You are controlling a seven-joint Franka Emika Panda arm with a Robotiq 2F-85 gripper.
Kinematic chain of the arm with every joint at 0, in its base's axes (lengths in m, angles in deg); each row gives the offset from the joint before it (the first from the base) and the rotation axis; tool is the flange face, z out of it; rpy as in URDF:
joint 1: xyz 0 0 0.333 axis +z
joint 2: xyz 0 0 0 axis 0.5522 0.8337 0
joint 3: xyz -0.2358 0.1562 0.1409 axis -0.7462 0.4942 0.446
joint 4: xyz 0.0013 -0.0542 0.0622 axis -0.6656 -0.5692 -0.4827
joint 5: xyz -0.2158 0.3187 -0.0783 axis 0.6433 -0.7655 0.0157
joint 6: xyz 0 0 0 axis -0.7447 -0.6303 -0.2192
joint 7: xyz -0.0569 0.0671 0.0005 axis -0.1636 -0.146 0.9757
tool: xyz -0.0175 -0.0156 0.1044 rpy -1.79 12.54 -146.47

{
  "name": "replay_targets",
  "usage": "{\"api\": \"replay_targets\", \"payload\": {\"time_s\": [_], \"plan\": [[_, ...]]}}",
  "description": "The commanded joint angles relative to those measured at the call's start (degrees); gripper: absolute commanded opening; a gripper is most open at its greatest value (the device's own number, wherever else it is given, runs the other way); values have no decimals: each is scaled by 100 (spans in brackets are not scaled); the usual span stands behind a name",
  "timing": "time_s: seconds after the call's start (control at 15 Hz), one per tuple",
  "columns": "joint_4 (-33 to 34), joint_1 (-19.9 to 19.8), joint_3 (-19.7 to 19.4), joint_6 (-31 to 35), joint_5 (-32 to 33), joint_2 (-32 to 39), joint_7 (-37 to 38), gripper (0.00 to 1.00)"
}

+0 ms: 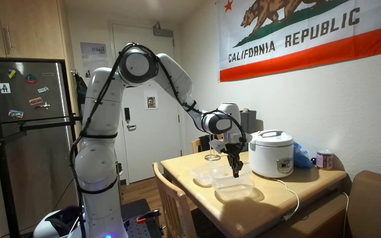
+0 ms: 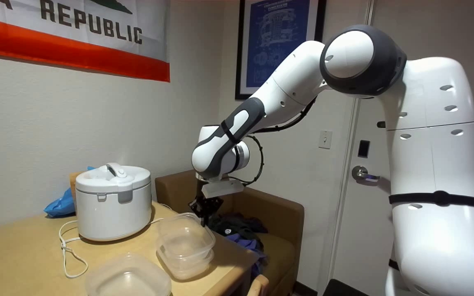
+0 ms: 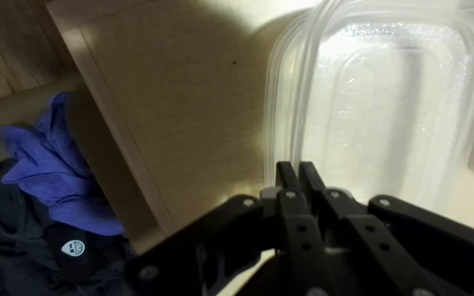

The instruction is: Stack two of the lunchboxes from the stack of boxes on the right

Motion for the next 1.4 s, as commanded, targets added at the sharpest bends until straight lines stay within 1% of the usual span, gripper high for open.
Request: {"api": "replay_targets", "payload": {"time_s": [0.0,0.87,1.33], "plan": [[-122,-30,32,210,-168,-66,-142,2],[-149,-19,15,251,-34,160,-333,2],[-140,-56,9,302,-70,257,-361,2]]}}
